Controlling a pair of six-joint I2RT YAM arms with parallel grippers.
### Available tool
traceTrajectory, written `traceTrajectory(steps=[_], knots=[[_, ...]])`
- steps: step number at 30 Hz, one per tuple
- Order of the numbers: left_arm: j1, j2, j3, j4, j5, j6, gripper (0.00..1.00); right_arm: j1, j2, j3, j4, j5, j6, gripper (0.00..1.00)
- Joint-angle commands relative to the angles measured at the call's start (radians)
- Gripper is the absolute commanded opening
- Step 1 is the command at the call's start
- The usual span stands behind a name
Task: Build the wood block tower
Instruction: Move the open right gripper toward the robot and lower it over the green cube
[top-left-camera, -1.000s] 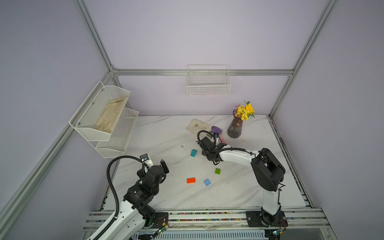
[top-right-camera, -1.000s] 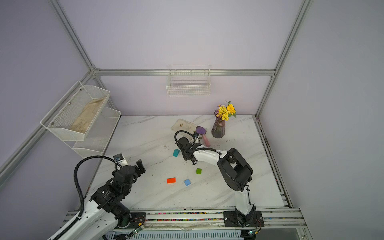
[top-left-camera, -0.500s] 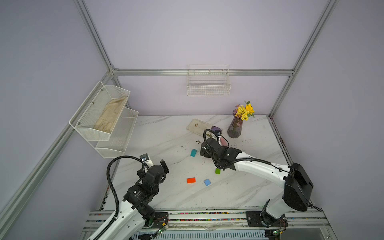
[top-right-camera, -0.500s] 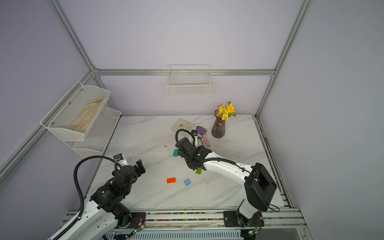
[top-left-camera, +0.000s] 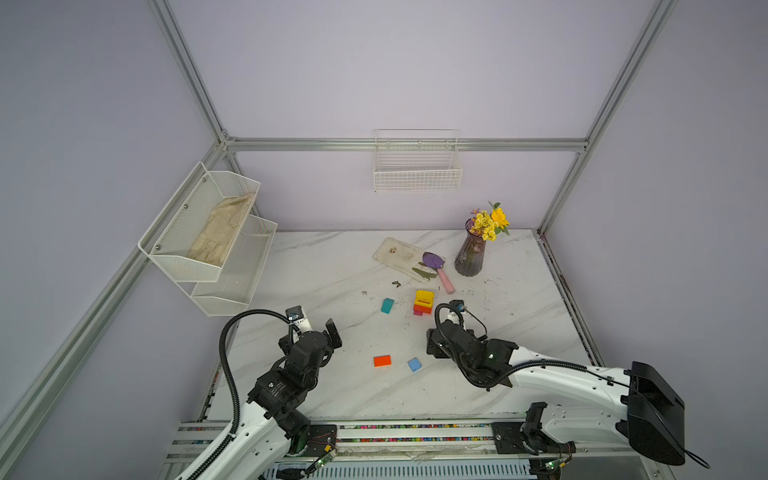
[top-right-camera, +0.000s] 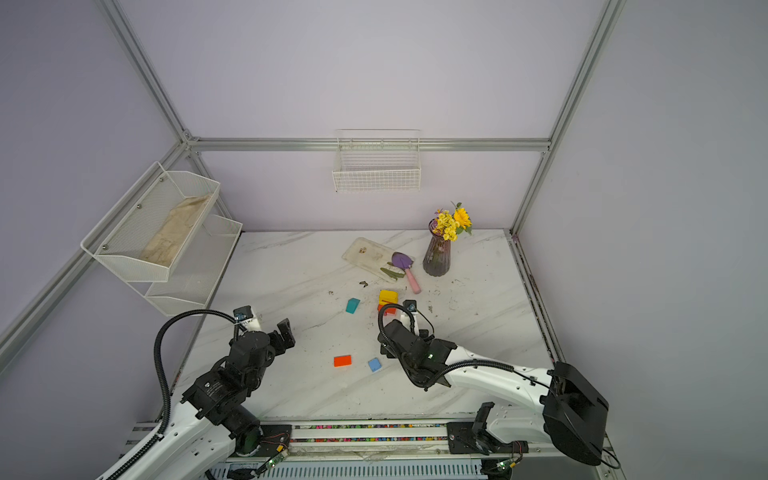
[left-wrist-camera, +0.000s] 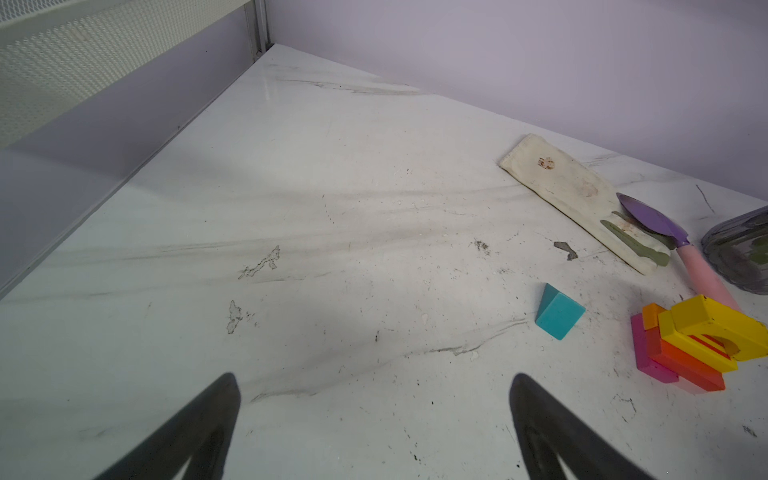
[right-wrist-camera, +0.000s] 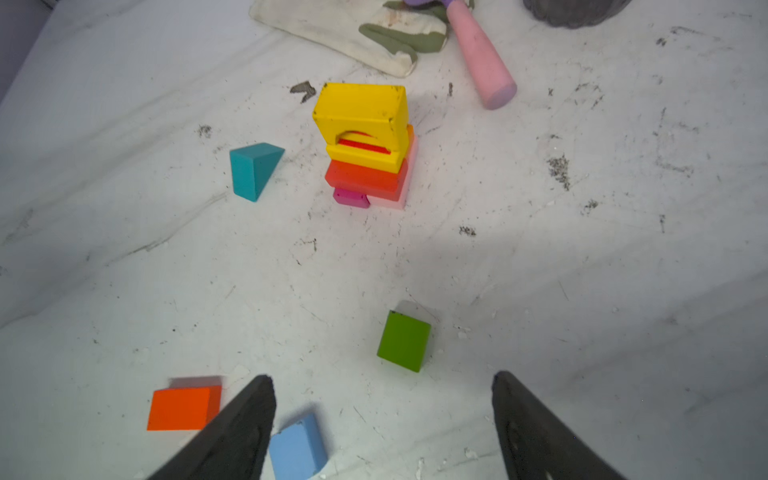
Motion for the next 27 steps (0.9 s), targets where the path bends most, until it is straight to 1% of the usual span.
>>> traceTrajectory(steps=[1, 5, 8, 11, 15, 19, 23, 27], knots=[[-0.002, -0.004, -0.034, 0.051, 0.010, 0.030, 1.00, 0.001, 0.041, -0.022, 0.038, -0.038, 0.028, 0.79], [-0.003, -0.006, -0.036, 0.051, 0.005, 0.027, 1.00, 0.001, 0.114, -0.027, 0.058, -0.048, 0.040, 0.78], [-0.003, -0.002, -0.034, 0.051, 0.002, 0.027, 1.00, 0.001, 0.189, 0.005, 0.071, -0.072, 0.023, 0.77], [-0.003, 0.003, -0.034, 0.051, 0.001, 0.026, 1.00, -0.001, 0.258, 0.039, 0.072, -0.064, 0.019, 0.76], [-0.002, 0.005, -0.033, 0.051, -0.001, 0.025, 1.00, -0.007, 0.339, 0.080, 0.065, -0.046, 0.029, 0.66], [-0.003, 0.001, -0.033, 0.050, -0.001, 0.025, 1.00, -0.009, 0.360, 0.099, 0.038, -0.002, 0.050, 0.61], [-0.003, -0.004, -0.034, 0.048, 0.001, 0.024, 1.00, -0.011, 0.362, 0.096, 0.035, 0.024, 0.064, 0.60], [-0.003, -0.009, -0.035, 0.048, 0.004, 0.025, 1.00, -0.025, 0.398, 0.101, 0.033, 0.032, 0.072, 0.57]])
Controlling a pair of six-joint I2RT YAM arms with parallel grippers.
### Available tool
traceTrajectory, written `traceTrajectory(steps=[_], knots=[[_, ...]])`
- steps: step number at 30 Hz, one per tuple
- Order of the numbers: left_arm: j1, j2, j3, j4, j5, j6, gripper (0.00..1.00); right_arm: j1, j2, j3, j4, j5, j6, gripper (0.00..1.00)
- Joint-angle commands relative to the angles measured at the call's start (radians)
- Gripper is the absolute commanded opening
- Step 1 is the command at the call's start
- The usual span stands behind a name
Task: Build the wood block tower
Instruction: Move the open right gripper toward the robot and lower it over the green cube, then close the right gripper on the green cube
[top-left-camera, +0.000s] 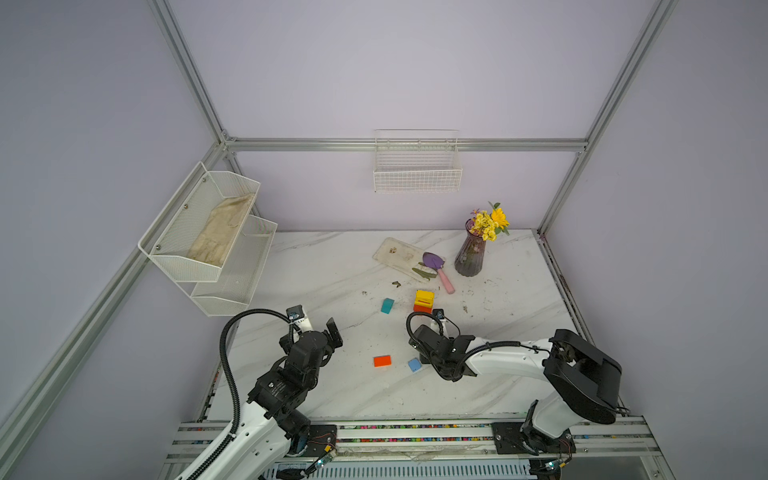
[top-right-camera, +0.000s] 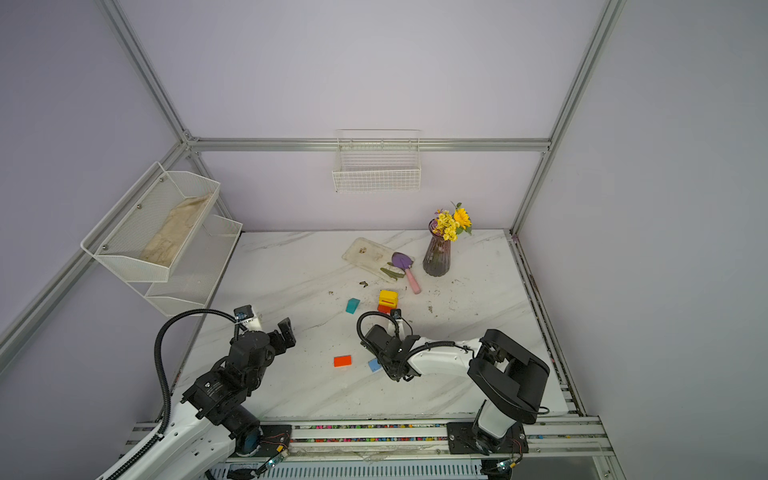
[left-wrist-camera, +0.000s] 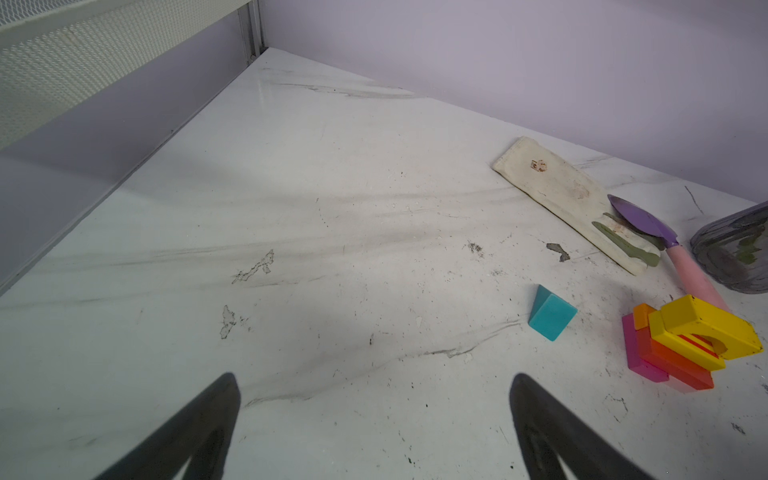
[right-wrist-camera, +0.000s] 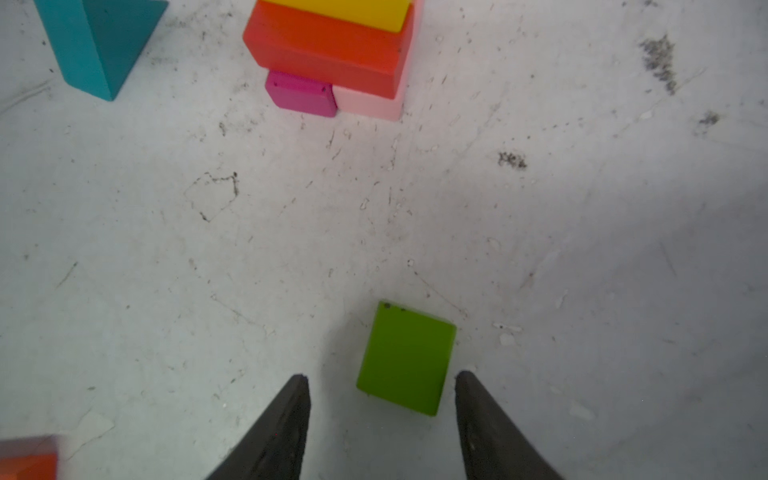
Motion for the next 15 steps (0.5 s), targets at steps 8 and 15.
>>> traceTrajectory(steps=[8, 15], knots=[[-0.005, -0.012, -0.034, 0.037, 0.003, 0.020, 1.00, -0.025, 0.068, 0.033, -0.023, 0.045, 0.034, 0.45], [-0.007, -0.022, -0.038, 0.036, 0.005, 0.020, 1.00, -0.026, 0.085, 0.049, -0.039, 0.071, 0.026, 0.33]])
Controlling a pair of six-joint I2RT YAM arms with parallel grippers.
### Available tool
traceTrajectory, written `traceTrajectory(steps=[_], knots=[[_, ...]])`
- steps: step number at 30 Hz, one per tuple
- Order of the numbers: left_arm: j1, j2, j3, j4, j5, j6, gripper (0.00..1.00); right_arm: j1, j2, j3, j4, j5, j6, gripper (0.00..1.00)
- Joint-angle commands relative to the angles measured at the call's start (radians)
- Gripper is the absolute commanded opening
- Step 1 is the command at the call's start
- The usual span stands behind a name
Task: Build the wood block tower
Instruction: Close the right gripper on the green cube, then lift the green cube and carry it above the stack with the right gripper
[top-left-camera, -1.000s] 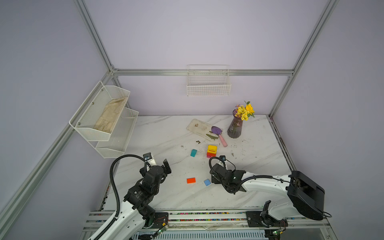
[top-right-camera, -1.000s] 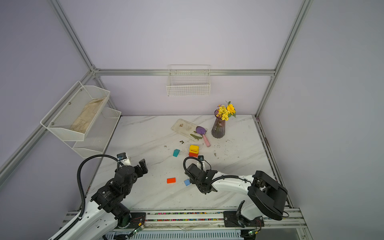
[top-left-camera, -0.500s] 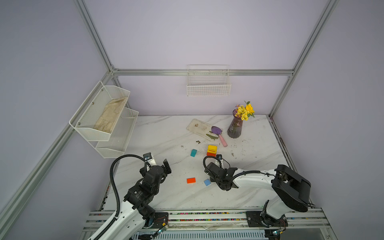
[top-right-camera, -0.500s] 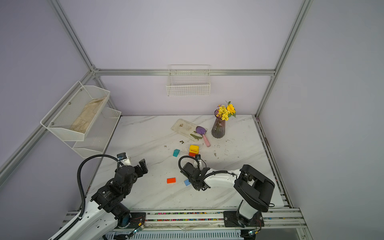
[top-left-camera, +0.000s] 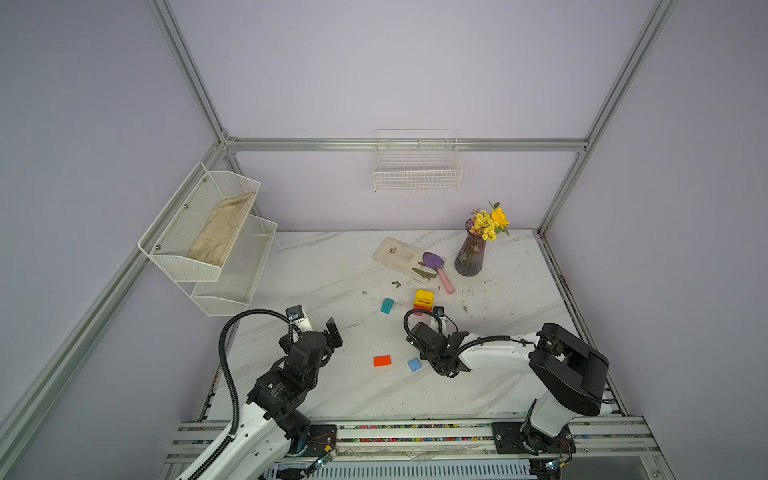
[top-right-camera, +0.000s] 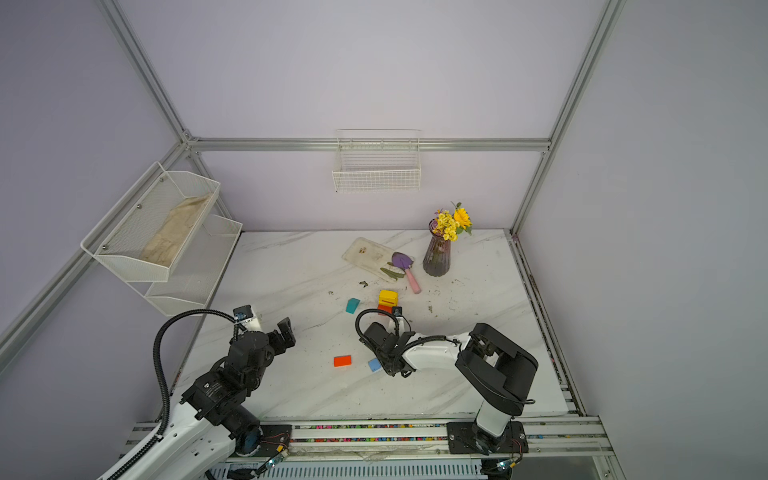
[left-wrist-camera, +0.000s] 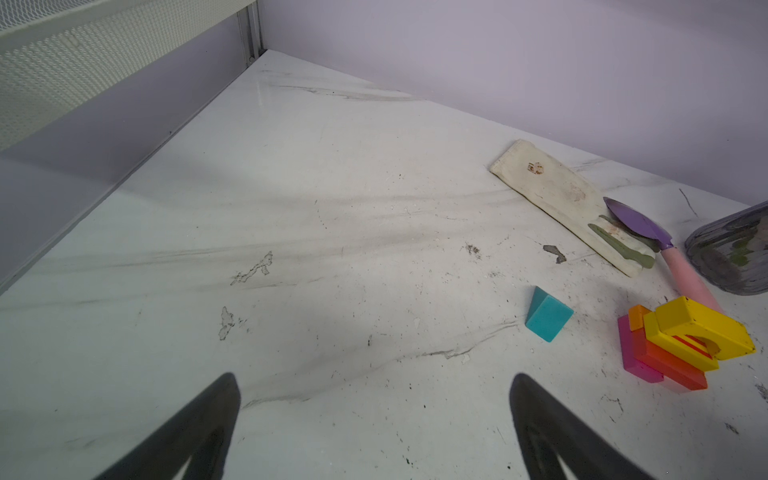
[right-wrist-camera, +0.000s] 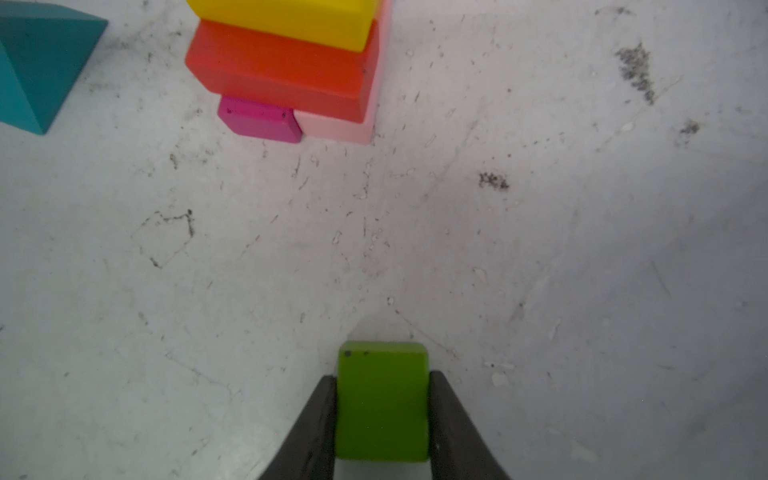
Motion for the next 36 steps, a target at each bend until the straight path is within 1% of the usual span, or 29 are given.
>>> traceTrajectory(steps=[1, 9, 14, 18, 22, 26, 30, 31, 32, 34, 36], knots=[[-0.007, -0.014, -0.038, 0.038, 0.002, 0.020, 1.00, -0.004, 0.010, 0.010, -0.043, 0.032, 0.010, 0.32], [-0.008, -0.008, -0.040, 0.039, 0.001, 0.020, 1.00, -0.003, -0.088, -0.001, -0.093, 0.074, 0.034, 0.29], [-0.008, 0.039, -0.028, 0.046, -0.014, 0.017, 1.00, -0.014, -0.171, 0.042, -0.148, 0.089, 0.013, 0.29], [-0.012, 0.081, -0.007, 0.046, 0.003, 0.027, 1.00, -0.031, -0.231, 0.051, -0.159, 0.151, -0.003, 0.24], [-0.028, 0.074, -0.007, 0.046, -0.014, 0.030, 1.00, -0.045, -0.300, 0.071, -0.159, 0.244, -0.028, 0.23], [-0.028, 0.046, -0.019, 0.046, -0.016, 0.027, 1.00, -0.098, -0.366, 0.125, -0.154, 0.220, -0.077, 0.22], [-0.030, 0.028, -0.025, 0.044, -0.013, 0.029, 1.00, -0.161, -0.372, 0.205, -0.145, 0.201, -0.105, 0.19], [-0.030, 0.025, -0.026, 0.045, -0.011, 0.031, 1.00, -0.180, -0.364, 0.234, -0.141, 0.206, -0.113, 0.16], [-0.030, 0.021, -0.027, 0.043, -0.014, 0.030, 1.00, -0.190, -0.353, 0.270, -0.145, 0.238, -0.106, 0.13], [-0.030, 0.013, -0.030, 0.039, -0.021, 0.027, 1.00, -0.203, -0.332, 0.334, -0.140, 0.290, -0.104, 0.14], [-0.030, 0.008, -0.032, 0.038, -0.028, 0.026, 1.00, -0.225, -0.315, 0.389, -0.135, 0.229, -0.096, 0.11]])
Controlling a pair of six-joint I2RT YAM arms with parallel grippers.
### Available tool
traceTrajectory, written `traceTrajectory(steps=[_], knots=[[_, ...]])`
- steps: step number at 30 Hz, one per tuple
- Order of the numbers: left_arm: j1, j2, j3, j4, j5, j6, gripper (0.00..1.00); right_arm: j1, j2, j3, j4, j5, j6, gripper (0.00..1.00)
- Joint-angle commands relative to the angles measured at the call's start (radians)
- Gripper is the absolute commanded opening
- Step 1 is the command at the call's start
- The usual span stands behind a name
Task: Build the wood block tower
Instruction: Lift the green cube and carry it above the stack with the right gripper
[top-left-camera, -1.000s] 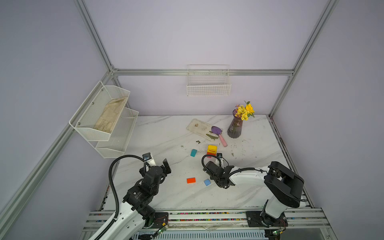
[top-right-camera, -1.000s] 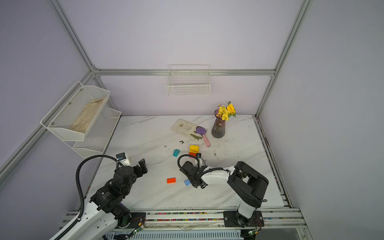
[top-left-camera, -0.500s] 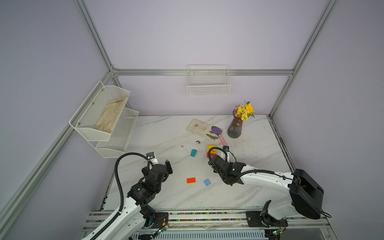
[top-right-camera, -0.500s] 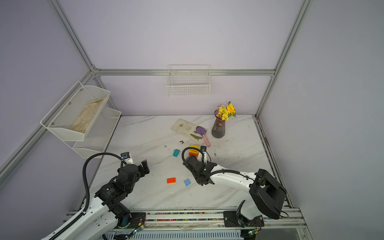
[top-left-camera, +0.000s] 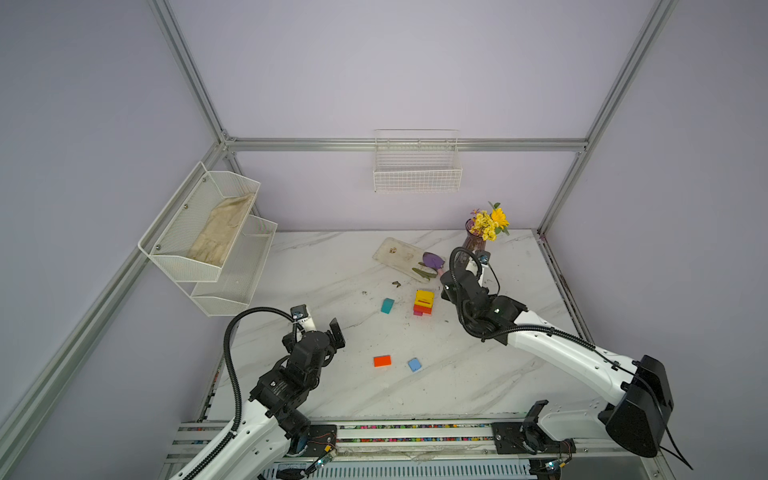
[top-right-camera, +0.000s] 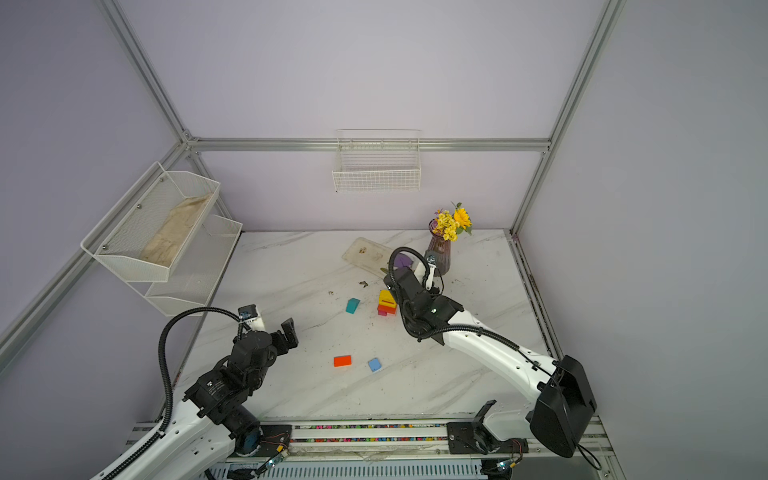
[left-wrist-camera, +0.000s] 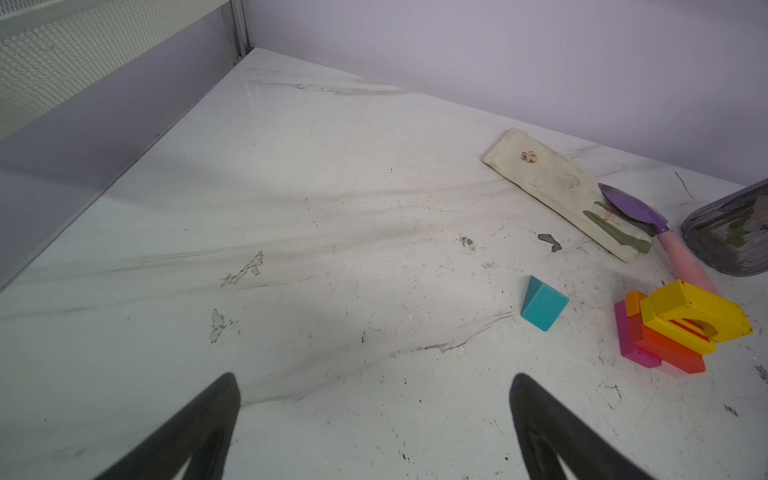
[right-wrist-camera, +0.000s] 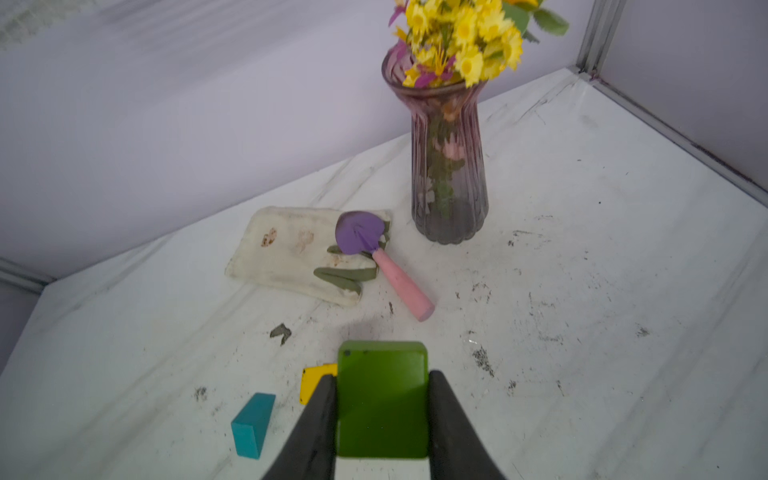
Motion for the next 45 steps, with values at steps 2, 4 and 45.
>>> traceTrajectory(steps=[2, 4, 45], knots=[[-0.004, -0.017, -0.036, 0.025, -0.030, 0.007, 1.00, -0.018, 0.056, 0.056, 0.073, -0.115, -0.030, 0.10], [-0.004, -0.017, -0.037, 0.026, -0.023, 0.008, 1.00, -0.018, 0.100, 0.026, 0.140, -0.238, -0.088, 0.08], [-0.004, 0.044, -0.014, 0.028, -0.024, 0.004, 1.00, -0.036, 0.420, 0.124, -0.057, -0.217, 0.039, 0.08]])
